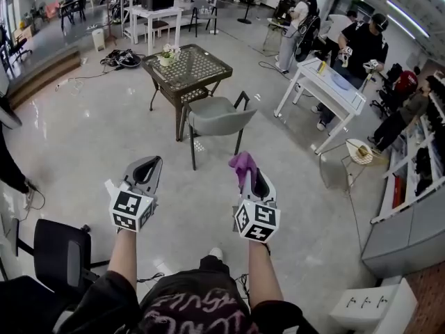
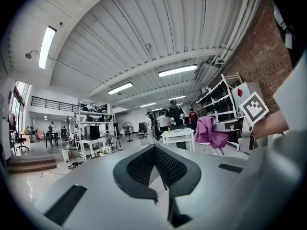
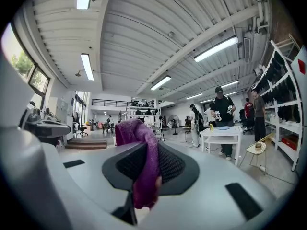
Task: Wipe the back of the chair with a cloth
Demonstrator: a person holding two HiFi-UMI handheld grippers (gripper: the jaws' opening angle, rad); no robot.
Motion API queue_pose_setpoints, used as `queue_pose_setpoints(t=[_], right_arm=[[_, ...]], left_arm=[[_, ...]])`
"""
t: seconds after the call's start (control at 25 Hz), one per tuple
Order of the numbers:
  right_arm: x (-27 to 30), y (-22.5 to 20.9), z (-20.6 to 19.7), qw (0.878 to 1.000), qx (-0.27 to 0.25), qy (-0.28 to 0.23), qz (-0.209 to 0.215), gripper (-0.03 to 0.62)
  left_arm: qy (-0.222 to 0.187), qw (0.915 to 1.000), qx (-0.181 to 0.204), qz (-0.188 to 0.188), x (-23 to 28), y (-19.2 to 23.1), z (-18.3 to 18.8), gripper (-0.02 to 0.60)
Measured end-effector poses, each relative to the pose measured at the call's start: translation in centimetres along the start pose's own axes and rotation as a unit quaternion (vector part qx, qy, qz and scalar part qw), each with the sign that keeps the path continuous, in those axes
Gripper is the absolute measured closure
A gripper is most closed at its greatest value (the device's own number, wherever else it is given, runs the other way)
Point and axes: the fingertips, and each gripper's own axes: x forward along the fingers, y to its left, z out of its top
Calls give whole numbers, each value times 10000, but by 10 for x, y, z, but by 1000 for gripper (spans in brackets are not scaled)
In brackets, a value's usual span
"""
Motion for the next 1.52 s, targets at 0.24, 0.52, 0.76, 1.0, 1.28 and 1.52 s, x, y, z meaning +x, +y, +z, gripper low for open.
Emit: queue_pose_setpoints(t=[0.24,0.52,0.76,1.0,1.28,1.52], right_arm=[[50,-17,-7,9999,-15,63,134,520],[121,-61,-14,9996,42,174,221,520],[185,-105,-27,9989,115,360,295,520],[240,-142,-38,9975,189,504,463,520],[296,-159,-59,9958,252,620,623,520],[334,-150,-82,9943,243,723,748,520]], left_arm=[[109,9999,67,-17,51,6,-10,572],[319,9995,88,5,131,7,-21,572],[626,9980,64,74,197,7,-39,572],[841,9962,51,223,256,5,-47,572],[1009,9944,58,317,308,15,-68,572],[1029,9940,-89,353,342,33,-93,572]])
